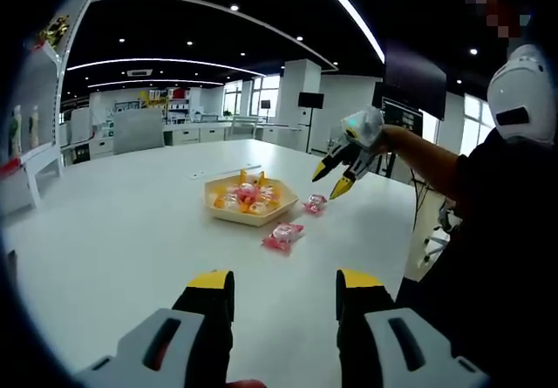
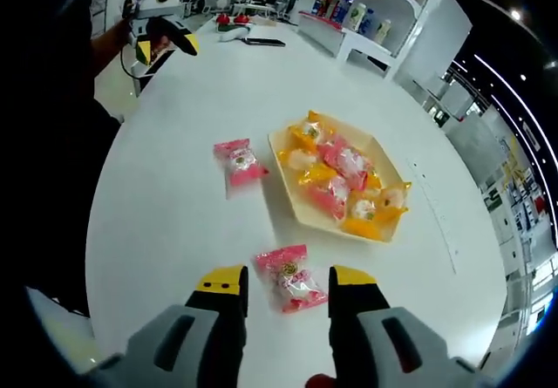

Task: Pick up the marshmallows scattered on the table and place them into the bowl on the table

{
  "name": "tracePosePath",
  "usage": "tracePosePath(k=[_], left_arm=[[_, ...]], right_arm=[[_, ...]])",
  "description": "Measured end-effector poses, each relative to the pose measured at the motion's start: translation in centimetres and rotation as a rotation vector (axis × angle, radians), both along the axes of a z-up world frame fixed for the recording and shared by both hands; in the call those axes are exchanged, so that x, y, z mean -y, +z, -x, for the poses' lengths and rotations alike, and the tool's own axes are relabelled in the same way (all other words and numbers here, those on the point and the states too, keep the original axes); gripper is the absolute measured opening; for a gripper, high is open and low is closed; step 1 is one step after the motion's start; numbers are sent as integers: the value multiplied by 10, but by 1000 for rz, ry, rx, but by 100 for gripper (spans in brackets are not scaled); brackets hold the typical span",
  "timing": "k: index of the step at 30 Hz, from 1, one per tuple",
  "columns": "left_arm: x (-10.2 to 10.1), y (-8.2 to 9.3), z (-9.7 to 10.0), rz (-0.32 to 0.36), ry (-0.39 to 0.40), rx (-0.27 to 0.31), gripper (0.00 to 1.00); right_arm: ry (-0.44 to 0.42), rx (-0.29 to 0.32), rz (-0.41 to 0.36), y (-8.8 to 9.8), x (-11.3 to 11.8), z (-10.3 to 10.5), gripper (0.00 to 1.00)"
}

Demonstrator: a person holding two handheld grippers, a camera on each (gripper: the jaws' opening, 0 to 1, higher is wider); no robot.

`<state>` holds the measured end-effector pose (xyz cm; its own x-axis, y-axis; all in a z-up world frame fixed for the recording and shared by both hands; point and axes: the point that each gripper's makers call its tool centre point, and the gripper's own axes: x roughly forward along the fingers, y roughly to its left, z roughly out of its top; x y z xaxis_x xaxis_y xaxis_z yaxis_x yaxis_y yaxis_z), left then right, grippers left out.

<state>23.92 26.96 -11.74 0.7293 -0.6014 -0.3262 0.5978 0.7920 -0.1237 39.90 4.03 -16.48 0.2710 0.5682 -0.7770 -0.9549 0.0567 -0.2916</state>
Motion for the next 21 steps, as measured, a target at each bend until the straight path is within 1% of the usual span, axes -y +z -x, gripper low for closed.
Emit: tracePosePath(k=[6,10,15,21], left_arm=[[-2,-1,2,0,3,-2,47],[-5,-4,1,1,15,-8,47],[-3,-5,2,2,8,-9,47],[-4,-6,2,2,12,-12,47]], right_arm=[[10,-17,37,-14,2,-3,37],[17,-19,61,-17,3,-5,37],[35,-19,85,-20,4,-6,37],[39,-32,99,-26,6,-9,36]])
